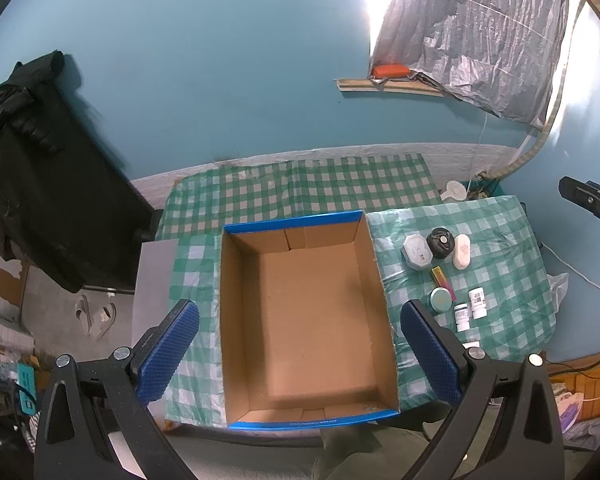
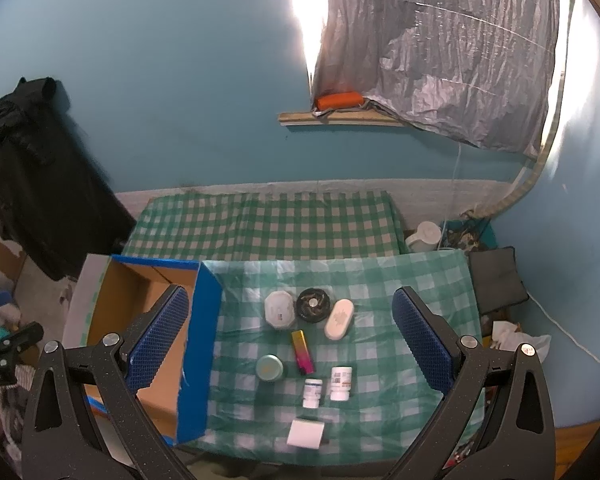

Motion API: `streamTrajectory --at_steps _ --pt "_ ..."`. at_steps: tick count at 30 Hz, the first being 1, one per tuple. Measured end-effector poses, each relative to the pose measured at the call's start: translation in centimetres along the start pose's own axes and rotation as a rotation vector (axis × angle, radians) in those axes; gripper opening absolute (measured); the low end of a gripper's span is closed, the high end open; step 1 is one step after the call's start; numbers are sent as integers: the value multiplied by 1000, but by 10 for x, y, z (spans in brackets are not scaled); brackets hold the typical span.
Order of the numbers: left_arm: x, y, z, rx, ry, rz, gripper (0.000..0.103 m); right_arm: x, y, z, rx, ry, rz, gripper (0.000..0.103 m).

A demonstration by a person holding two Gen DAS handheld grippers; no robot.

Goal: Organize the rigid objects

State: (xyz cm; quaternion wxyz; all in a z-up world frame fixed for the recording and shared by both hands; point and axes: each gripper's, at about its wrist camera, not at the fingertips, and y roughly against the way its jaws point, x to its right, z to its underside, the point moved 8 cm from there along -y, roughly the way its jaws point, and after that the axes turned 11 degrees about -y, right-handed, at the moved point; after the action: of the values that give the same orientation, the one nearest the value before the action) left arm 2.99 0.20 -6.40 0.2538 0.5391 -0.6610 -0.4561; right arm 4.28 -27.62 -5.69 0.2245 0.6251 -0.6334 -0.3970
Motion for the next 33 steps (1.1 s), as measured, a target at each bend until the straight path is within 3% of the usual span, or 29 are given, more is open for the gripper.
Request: streamTrajectory --at_steps 33 --pt "3 -2 11 -16 -19 2 102 3 -6 5 -31 -4 28 101"
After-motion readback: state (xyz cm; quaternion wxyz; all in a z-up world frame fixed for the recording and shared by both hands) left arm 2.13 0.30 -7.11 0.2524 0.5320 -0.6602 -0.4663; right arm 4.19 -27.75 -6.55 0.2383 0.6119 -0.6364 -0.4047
